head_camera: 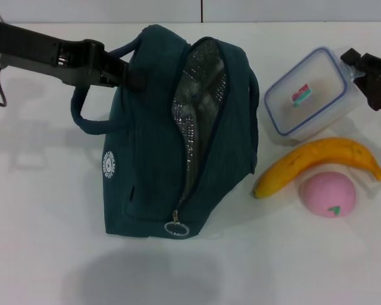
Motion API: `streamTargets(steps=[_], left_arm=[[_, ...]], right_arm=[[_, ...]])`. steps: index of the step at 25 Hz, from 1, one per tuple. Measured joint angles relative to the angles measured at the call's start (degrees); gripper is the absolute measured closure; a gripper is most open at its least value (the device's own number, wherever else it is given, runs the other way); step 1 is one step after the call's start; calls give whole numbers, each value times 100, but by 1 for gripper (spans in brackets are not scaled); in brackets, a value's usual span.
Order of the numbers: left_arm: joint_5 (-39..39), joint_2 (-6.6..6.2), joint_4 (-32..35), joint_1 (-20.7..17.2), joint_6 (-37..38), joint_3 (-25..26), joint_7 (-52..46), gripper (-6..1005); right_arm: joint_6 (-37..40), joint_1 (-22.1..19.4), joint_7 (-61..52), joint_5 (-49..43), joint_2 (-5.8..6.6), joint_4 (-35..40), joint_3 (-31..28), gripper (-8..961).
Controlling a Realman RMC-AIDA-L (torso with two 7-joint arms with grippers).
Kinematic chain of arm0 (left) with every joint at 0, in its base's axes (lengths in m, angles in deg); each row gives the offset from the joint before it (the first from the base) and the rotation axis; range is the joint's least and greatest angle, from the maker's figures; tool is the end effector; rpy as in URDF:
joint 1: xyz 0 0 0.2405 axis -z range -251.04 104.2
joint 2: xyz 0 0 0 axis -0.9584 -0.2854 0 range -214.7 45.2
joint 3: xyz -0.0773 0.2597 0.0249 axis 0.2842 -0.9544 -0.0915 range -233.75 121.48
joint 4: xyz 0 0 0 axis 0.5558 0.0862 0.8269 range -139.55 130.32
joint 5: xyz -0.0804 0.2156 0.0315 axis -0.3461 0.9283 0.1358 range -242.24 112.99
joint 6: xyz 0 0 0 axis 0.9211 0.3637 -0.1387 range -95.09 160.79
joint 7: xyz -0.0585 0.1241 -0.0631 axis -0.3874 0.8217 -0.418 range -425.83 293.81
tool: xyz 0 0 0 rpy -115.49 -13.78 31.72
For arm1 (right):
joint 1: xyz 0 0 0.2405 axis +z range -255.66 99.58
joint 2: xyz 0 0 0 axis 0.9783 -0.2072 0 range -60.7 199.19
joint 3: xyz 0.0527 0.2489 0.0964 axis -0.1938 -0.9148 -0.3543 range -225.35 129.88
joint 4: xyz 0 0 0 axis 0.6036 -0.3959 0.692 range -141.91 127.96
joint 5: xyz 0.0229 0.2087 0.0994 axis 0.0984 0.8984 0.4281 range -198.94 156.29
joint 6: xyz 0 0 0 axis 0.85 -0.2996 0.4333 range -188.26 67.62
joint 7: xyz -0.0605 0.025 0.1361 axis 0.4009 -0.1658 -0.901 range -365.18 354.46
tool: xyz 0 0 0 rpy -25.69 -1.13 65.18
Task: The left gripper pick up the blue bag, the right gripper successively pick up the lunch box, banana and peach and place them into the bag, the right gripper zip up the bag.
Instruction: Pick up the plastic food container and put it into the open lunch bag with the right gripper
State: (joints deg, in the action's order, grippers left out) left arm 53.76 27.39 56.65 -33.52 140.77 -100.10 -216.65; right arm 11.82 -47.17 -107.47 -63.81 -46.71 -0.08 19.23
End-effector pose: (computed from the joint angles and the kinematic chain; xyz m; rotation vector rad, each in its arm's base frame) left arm -0.1848 0.3908 0.0872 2.6249 1.6069 0.4546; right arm 0.3154 0.3815 -0.0256 -1.6208 1.7263 1.5406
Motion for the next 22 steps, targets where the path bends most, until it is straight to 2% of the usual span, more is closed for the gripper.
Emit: streamTargets(steps=[22], left_arm=[[-117,0,0,-6,9,-17,-7,961]], right_arm=[[124,-20,58,48,9,61,0,860]])
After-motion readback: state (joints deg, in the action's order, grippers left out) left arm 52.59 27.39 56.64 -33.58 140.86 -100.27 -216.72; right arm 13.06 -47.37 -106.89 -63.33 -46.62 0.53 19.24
